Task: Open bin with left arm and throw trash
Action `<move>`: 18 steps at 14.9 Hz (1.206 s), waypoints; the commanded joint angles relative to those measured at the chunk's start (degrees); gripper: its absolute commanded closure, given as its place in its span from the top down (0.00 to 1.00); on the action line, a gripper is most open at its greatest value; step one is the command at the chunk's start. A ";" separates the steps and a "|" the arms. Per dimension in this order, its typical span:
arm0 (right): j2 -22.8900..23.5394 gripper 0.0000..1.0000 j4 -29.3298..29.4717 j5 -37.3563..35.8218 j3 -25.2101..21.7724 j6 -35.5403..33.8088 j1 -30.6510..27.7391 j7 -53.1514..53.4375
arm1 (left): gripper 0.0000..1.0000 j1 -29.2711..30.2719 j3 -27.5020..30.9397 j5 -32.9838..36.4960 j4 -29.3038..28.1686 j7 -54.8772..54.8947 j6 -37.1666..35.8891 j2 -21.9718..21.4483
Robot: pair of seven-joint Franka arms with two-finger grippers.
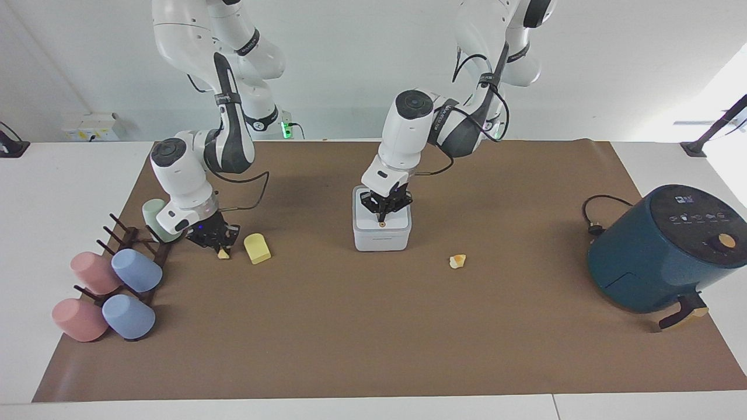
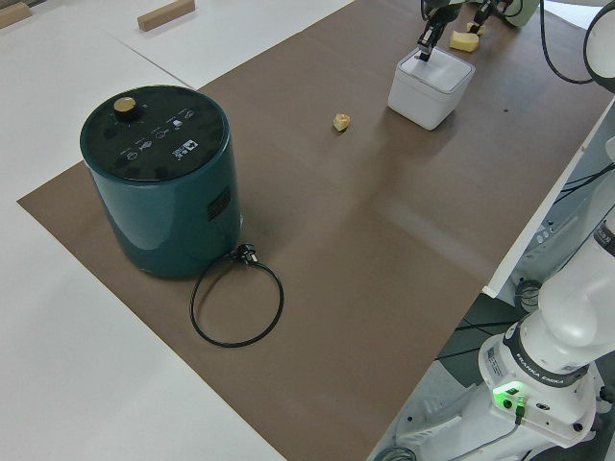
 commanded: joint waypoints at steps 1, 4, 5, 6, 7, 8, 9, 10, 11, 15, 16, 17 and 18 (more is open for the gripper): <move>-1.24 0.00 0.63 -0.28 0.57 -0.83 -0.02 -0.54 | 0.00 -0.85 1.09 -0.98 0.20 0.49 -3.86 -1.88; -2.91 0.00 3.70 -0.28 0.84 -6.44 0.76 0.52 | 0.00 1.79 0.91 -1.07 1.70 1.19 -10.19 -5.74; -3.78 0.00 4.84 -0.28 0.84 -8.72 1.20 1.22 | 0.00 1.97 1.09 -1.16 1.62 1.80 -11.87 -7.32; -4.75 0.00 5.72 -0.19 0.92 -10.74 1.64 2.27 | 0.00 2.93 1.26 -1.51 1.44 3.38 -13.54 -8.99; -6.07 0.00 6.86 -0.19 0.93 -13.46 2.87 4.19 | 0.00 5.11 1.18 -1.94 1.44 5.83 -15.64 -10.05; -7.04 0.00 8.44 -0.10 0.93 -16.10 4.44 7.17 | 0.00 7.22 1.18 -2.38 1.44 8.81 -17.14 -10.94; -7.65 0.00 10.11 -0.10 0.93 -18.82 6.37 10.68 | 0.00 9.42 1.18 -2.82 1.35 12.15 -18.29 -11.73; -7.92 0.00 11.95 0.25 0.93 -21.20 8.92 14.72 | 0.00 11.70 1.26 -2.91 1.18 15.40 -19.34 -12.17; -7.84 0.00 14.06 0.60 0.93 -22.88 11.81 19.46 | 0.00 13.81 1.35 -2.92 0.65 19.26 -19.18 -12.26; -6.61 0.00 18.03 3.31 0.93 -22.11 22.80 38.97 | 0.69 20.68 1.53 -2.83 -2.50 30.37 -15.33 -10.86; -6.61 0.00 18.03 7.07 0.93 -19.84 24.92 41.89 | 0.75 21.04 1.62 -2.83 -4.60 30.38 -12.09 -10.07; -6.43 0.00 17.95 9.98 0.93 -16.95 27.46 43.66 | 0.81 21.04 1.62 -2.48 -6.19 30.38 -8.75 -8.93; -6.26 0.00 17.68 11.31 0.93 -14.31 29.05 44.89 | 0.86 21.22 1.70 -2.48 -7.42 30.38 -5.50 -7.27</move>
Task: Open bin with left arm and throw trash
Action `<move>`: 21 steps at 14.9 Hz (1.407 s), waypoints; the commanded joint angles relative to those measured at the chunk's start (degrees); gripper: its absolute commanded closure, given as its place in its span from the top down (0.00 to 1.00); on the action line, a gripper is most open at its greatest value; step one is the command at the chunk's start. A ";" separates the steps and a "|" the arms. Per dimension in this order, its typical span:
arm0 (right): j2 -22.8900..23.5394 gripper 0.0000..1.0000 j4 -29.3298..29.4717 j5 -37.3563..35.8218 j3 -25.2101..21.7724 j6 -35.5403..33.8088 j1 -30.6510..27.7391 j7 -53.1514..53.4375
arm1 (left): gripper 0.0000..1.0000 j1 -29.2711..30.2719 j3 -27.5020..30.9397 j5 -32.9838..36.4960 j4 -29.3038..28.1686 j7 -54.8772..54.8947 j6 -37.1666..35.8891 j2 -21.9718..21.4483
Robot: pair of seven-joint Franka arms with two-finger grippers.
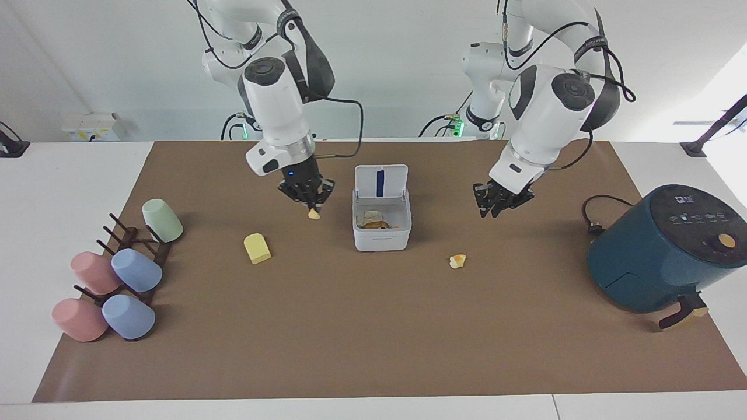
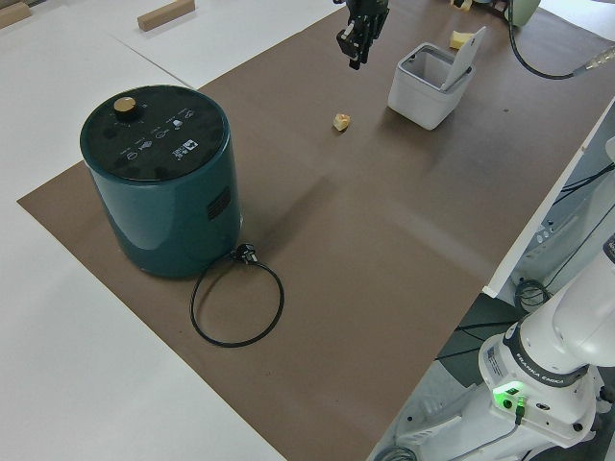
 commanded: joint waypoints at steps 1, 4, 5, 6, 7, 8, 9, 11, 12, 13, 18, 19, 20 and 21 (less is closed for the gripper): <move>1.33 0.00 0.47 3.96 -0.28 5.42 3.04 3.58 | 0.87 -0.04 -0.29 -0.75 -3.85 0.53 8.68 3.74; 1.24 0.00 0.20 8.69 -0.10 6.92 5.85 3.41 | 0.88 -0.03 -0.29 -0.57 -3.86 0.27 14.74 9.80; 1.77 0.00 0.11 9.49 -0.10 7.28 6.90 3.32 | 0.90 -0.47 -0.29 -0.57 -3.86 0.09 16.51 11.74; 2.55 0.00 0.11 9.59 -0.10 7.37 8.04 3.23 | 0.92 -0.91 -0.29 -0.57 -3.86 0.09 17.48 12.98; 2.82 0.00 -0.15 9.59 -0.10 7.37 8.58 3.23 | 0.92 -0.91 -0.29 -0.57 -3.86 0.01 18.01 13.42; 2.91 0.00 -0.41 9.59 -0.10 7.37 8.58 3.23 | 0.92 -1.00 -0.29 -0.57 -3.94 0.00 18.11 13.51; 2.83 0.57 -0.50 9.50 -0.10 7.28 8.58 2.97 | 0.92 -1.09 -0.29 -0.57 -3.86 0.00 18.45 14.12; 2.83 1.00 -0.41 9.24 -0.10 7.19 8.67 2.88 | 0.92 -1.79 -0.30 -0.57 -3.94 -0.43 18.98 14.31; 2.74 1.00 -0.50 8.54 -0.19 6.93 8.58 2.62 | 0.92 -1.79 -0.38 -0.57 -3.94 -0.70 19.07 14.31; 2.56 1.00 -1.02 8.54 -0.28 6.67 8.41 1.48 | 0.92 -1.88 -0.38 -0.57 -3.94 -0.70 19.16 14.31; 2.56 1.00 -1.29 8.45 -0.37 6.58 6.21 -0.37 | 0.82 -2.67 -0.29 -0.57 -4.47 -1.14 20.38 14.48; 2.56 1.00 -1.29 8.45 -0.37 6.58 6.04 -0.37 | 0.77 -2.76 -0.29 -0.57 -5.26 -1.22 21.09 14.48; 2.56 1.00 -1.29 8.45 -0.37 6.75 5.95 -0.29 | 0.72 -2.85 -0.38 -0.57 -5.79 -1.31 21.70 14.48; 2.56 1.00 -1.29 8.45 -0.37 6.67 6.03 -0.29 | 0.69 -3.37 -0.30 -0.57 -6.05 -1.40 22.15 14.48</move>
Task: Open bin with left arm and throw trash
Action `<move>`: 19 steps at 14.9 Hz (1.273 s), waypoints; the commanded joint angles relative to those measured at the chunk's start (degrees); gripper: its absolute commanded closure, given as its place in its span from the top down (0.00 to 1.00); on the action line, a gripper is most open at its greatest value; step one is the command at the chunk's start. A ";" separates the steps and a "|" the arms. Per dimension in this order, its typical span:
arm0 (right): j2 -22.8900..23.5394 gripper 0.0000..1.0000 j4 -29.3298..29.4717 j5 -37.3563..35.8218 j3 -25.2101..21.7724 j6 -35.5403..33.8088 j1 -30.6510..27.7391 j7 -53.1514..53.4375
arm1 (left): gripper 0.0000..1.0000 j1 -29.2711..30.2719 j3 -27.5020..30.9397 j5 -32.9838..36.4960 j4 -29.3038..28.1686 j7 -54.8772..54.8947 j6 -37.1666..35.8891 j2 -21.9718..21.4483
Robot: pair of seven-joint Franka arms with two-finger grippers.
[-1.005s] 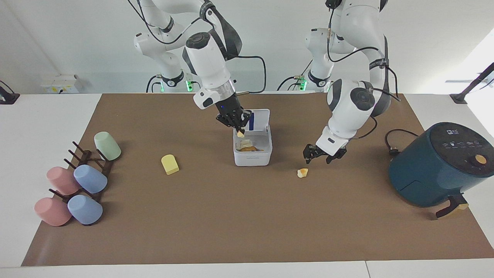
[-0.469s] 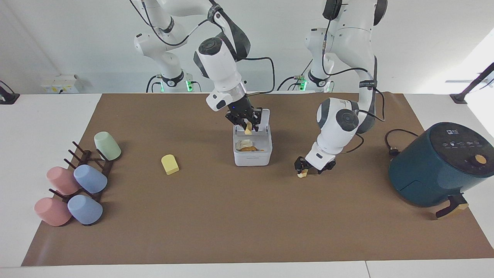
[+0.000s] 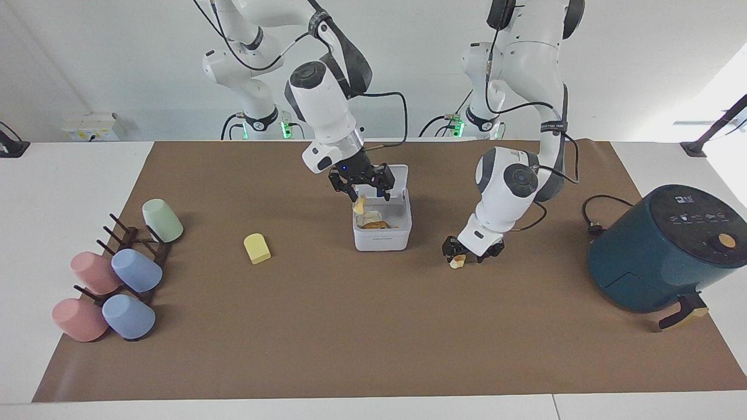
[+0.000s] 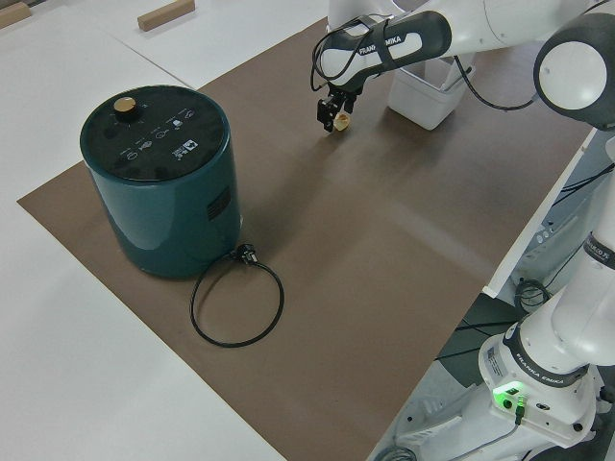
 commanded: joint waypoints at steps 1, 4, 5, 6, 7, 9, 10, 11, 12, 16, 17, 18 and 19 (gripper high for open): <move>-0.44 1.00 -0.80 -0.12 0.32 0.02 -0.51 -1.14 | 0.67 -1.50 0.63 -0.57 -1.76 -0.70 2.85 -0.15; -0.44 1.00 -1.23 -6.33 0.32 0.01 -4.62 -4.65 | 0.55 -1.50 0.63 -0.57 -1.85 -0.70 2.94 -0.15; -0.61 1.00 -2.46 -8.53 0.32 0.10 -6.81 -6.49 | 0.46 -1.50 0.63 -0.57 -1.85 -0.70 2.85 -0.15; -0.96 1.00 -4.38 -10.03 0.32 0.62 -9.36 -8.94 | 0.39 -1.50 0.63 -0.57 -1.76 -0.70 2.68 -0.15; -2.01 1.00 -6.84 -10.57 0.32 0.98 -12.26 -13.23 | 0.33 -1.50 0.63 -0.57 -1.67 -0.70 2.59 -0.15; -2.98 1.00 -10.80 -10.66 0.32 0.98 -17.45 -26.30 | 0.29 -1.41 0.63 -0.57 -1.67 -0.70 2.41 -0.15; -3.07 1.00 -12.04 -10.66 0.32 1.07 -19.65 -32.20 | 0.29 -1.41 0.63 -0.57 -1.58 -0.70 2.41 -0.15; -3.16 1.00 -13.44 -10.66 0.32 1.50 -21.41 -37.74 | 0.29 -1.41 0.63 -0.57 -1.23 -0.70 2.24 -0.15; -3.69 1.00 -15.63 -10.66 0.32 3.94 -22.47 -42.41 | 0.29 -1.41 0.63 -0.57 -0.97 -0.87 2.06 -0.15; -4.92 1.00 -22.24 -10.66 0.32 12.40 -26.61 -61.14 | 0.25 -1.50 0.54 -0.66 4.20 -4.03 -3.89 -0.41; -5.01 1.00 -22.77 -10.66 0.32 12.67 -27.13 -64.13 | 0.21 -1.50 0.46 -1.00 7.70 -5.87 -7.92 -0.76; -4.40 1.00 -22.77 -10.66 0.32 12.84 -27.49 -65.90 | 0.20 -1.50 0.11 -1.27 10.87 -7.80 -11.53 -1.11; -3.44 1.00 -22.77 -10.66 0.41 13.37 -27.40 -67.23 | 0.20 -1.59 -0.16 -1.62 13.68 -9.38 -14.70 -1.55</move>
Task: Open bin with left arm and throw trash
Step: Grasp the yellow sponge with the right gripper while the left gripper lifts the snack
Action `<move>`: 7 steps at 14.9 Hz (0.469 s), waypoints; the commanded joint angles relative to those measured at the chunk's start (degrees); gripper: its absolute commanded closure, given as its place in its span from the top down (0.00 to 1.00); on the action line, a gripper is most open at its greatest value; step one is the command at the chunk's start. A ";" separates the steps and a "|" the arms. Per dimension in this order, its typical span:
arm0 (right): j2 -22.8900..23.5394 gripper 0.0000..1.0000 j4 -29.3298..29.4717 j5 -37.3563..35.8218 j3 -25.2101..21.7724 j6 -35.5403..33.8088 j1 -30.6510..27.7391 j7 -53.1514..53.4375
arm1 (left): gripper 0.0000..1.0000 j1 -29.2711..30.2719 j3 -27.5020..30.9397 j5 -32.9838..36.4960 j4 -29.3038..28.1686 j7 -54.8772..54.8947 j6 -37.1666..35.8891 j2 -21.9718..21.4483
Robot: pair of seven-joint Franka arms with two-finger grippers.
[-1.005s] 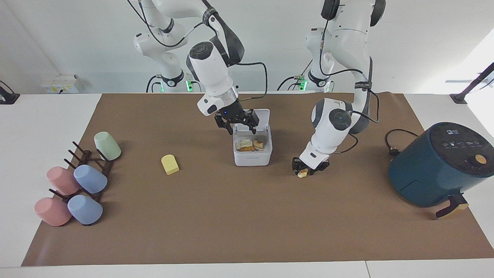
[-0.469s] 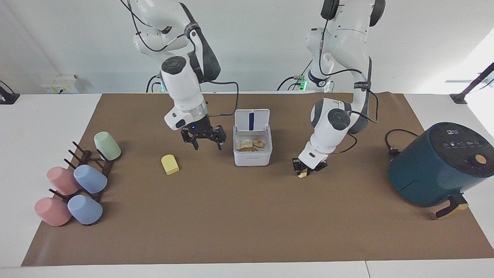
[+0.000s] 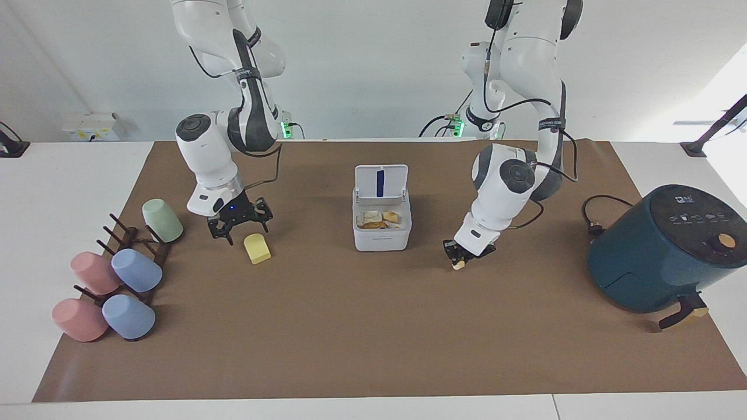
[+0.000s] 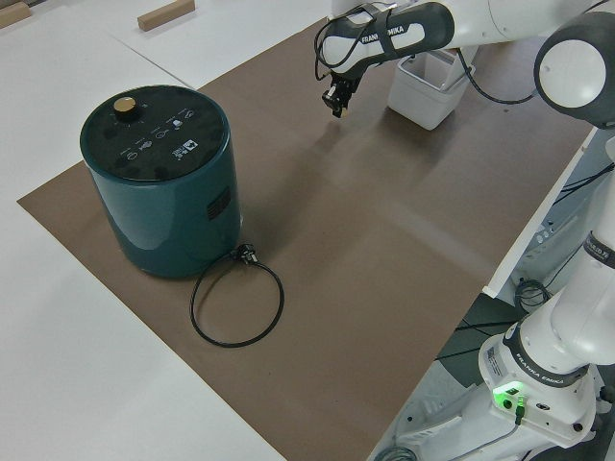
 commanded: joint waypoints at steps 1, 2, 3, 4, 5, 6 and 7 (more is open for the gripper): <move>0.66 1.00 -1.74 -0.84 0.96 3.06 -1.01 -4.49 | 0.20 -0.89 -0.46 -2.52 8.72 -5.60 -10.25 -1.64; 1.54 1.00 -1.74 -0.84 0.96 4.64 -0.75 -5.36 | 0.20 -0.98 -1.68 -3.83 10.58 -7.63 -11.58 -2.08; 2.33 1.00 -1.74 -0.84 1.05 5.35 -0.66 -5.81 | 0.20 -1.24 -3.18 -4.11 11.03 -9.56 -11.77 -2.69; 2.86 1.00 -1.74 -0.84 1.05 5.80 -0.40 -5.55 | 0.20 -2.11 -4.50 -4.11 10.86 -11.23 -11.69 -3.39; 2.96 1.00 -1.74 -0.84 1.14 5.80 -0.40 -5.46 | 0.20 -3.86 -4.86 -4.11 10.43 -12.56 -11.08 -3.57; 3.30 1.00 -1.74 -0.84 1.14 5.80 -0.31 -5.55 | 0.20 -6.06 -4.86 -4.11 9.20 -13.27 -10.72 -4.10; 3.66 1.00 -1.83 -0.84 1.14 5.80 0.13 -5.46 | 0.20 -7.12 -4.86 -4.11 7.71 -13.36 -9.76 -4.89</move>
